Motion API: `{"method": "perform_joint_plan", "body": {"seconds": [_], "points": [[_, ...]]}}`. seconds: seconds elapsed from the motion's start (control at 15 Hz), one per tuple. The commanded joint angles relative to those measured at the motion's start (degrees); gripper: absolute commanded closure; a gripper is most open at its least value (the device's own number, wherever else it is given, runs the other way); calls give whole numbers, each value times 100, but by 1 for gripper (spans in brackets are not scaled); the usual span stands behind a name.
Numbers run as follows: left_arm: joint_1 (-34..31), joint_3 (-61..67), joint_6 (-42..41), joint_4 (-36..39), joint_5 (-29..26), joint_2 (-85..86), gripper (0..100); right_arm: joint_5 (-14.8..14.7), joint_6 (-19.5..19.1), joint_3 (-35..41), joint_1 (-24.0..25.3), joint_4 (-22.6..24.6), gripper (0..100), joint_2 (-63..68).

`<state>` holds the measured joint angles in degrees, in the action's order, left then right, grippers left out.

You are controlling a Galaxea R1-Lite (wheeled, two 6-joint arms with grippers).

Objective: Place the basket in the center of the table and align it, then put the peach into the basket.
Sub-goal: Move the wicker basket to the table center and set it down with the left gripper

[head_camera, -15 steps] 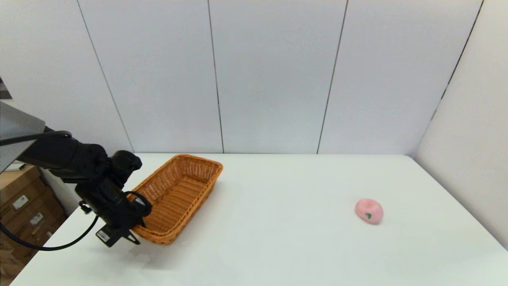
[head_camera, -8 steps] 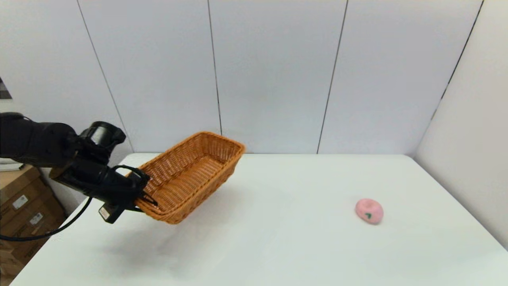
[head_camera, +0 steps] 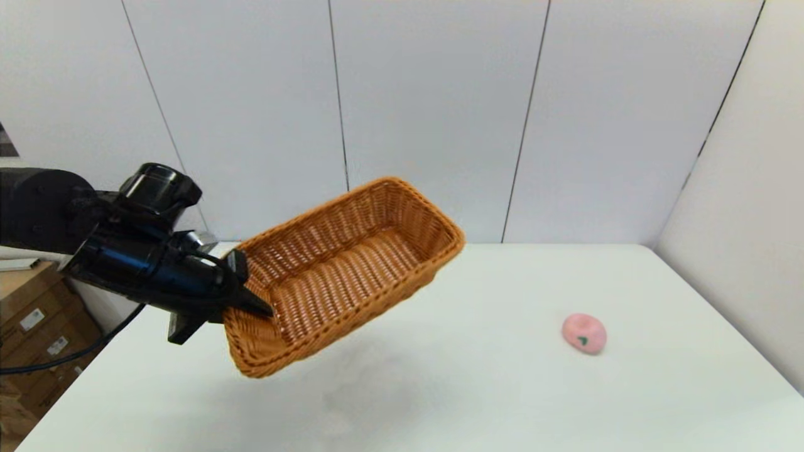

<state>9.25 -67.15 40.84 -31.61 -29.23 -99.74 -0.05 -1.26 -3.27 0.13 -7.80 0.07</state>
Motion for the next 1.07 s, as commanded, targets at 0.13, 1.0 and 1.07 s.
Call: {"method": "perform_joint_plan", "body": {"seconds": [0.13, 1.0, 1.07], "points": [[753, -150, -1078, -109, 40, -326, 100, 5, -6, 2, 4, -2, 0, -7], [1474, -2277, -1790, -1251, 638, -2638, 100, -4, -6, 2, 4, -11, 0, 1], [1492, -2356, -1790, -1260, 726, -2779, 100, -4, -6, 2, -5, -20, 0, 1]]}}
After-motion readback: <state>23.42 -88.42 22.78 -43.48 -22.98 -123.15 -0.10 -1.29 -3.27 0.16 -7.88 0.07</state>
